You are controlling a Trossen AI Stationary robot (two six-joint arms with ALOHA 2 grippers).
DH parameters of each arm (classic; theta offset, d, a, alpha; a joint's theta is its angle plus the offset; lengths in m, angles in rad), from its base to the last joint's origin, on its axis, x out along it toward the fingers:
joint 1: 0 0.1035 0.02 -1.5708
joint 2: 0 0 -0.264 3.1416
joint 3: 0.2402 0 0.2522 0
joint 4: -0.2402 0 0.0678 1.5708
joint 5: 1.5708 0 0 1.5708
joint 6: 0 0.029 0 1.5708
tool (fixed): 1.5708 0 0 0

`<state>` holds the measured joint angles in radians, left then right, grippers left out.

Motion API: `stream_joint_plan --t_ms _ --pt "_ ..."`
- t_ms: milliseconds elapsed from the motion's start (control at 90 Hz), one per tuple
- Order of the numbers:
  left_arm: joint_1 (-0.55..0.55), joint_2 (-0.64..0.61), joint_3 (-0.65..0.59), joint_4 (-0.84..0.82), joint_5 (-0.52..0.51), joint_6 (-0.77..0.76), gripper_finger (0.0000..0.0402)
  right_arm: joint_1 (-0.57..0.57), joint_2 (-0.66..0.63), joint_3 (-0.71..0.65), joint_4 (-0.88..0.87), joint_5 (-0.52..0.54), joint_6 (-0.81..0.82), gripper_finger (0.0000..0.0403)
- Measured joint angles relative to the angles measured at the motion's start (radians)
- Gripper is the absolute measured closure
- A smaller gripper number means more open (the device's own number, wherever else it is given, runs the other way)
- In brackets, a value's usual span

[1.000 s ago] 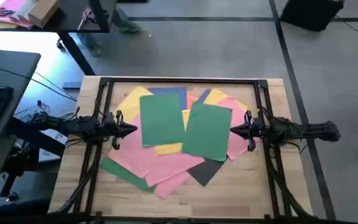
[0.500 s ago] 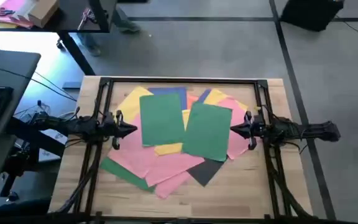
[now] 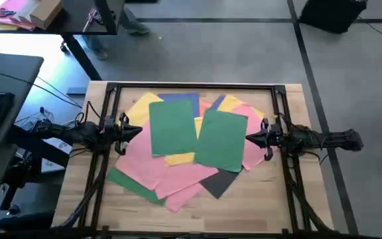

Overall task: Organize paper
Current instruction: Move the green paper to the bottom left of the table

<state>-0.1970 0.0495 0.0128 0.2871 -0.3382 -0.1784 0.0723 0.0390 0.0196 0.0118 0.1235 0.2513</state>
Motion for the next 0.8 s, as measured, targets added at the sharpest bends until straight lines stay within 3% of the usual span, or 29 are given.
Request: stream_joint_plan --t_ms 200,400,644,800 --pt "-0.014 0.101 0.0 0.131 0.096 -0.064 0.0392 0.001 0.0 0.0 0.086 0.001 0.082 0.0402" --pt "-0.041 0.397 0.021 0.404 0.101 -0.021 0.0392 0.001 0.055 0.0 0.231 0.007 0.063 0.0402" --pt "-0.07 0.844 0.188 0.408 0.139 0.112 0.0392 0.001 0.28 0.0 0.428 -0.055 0.062 0.0402" --pt "-0.074 1.035 0.296 0.352 0.101 0.164 0.0388 0.001 0.452 0.0 0.551 -0.112 0.062 0.0402"
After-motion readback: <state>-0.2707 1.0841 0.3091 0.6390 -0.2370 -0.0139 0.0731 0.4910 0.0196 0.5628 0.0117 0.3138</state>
